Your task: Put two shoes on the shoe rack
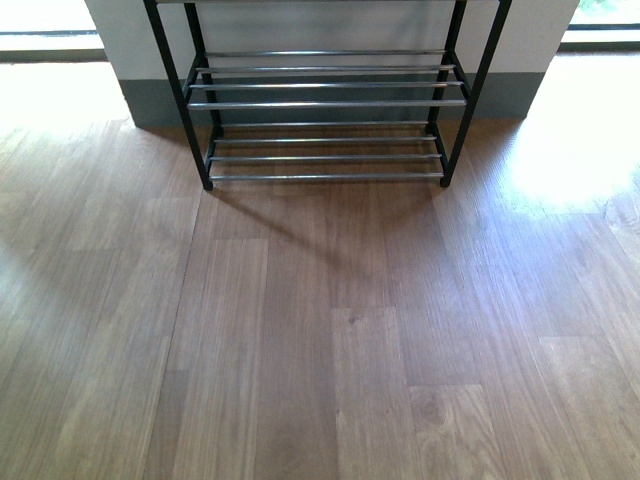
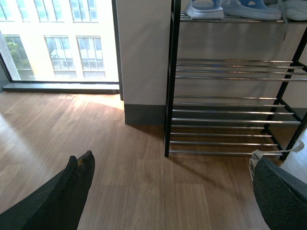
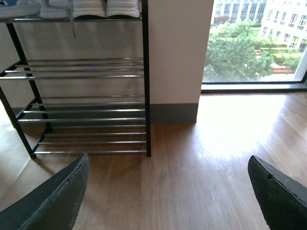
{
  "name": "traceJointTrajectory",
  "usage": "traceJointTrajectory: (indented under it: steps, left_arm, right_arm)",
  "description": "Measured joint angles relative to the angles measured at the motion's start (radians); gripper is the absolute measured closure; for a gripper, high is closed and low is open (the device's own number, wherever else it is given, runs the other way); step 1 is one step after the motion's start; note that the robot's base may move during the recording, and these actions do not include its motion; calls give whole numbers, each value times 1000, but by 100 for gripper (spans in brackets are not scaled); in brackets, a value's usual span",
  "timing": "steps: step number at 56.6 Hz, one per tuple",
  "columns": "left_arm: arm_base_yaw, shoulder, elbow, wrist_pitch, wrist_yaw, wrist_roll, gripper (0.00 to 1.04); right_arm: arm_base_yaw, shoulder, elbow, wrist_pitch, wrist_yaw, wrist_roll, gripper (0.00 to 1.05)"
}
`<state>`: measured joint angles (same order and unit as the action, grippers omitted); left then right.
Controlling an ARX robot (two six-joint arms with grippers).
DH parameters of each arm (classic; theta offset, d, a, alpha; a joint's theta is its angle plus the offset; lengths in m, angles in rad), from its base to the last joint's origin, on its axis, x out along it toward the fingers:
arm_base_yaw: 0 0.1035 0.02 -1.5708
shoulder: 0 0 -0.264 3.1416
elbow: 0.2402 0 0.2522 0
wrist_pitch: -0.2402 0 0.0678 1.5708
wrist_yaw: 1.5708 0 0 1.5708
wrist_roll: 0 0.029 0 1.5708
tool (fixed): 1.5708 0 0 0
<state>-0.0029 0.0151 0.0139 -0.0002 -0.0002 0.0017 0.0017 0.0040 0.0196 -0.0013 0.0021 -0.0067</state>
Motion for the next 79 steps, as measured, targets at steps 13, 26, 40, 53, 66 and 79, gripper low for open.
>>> traceJointTrajectory:
  steps: [13,26,40,53,66,79]
  left_arm:
    - [0,0,0,0,0,0,9]
    - [0,0,0,0,0,0,9]
    - [0,0,0,0,0,0,9]
    - [0,0,0,0,0,0,9]
    - [0,0,0,0,2,0,9]
    - [0,0,0,0,0,0,9]
  right_arm:
    - [0,0,0,0,0,0,9]
    - [0,0,0,0,0,0,9]
    - [0,0,0,0,0,0,9]
    - [0,0,0,0,-2,0,9]
    - [0,-1,0,0,2,0,9]
    - [0,-1,0,0,-1,0,9]
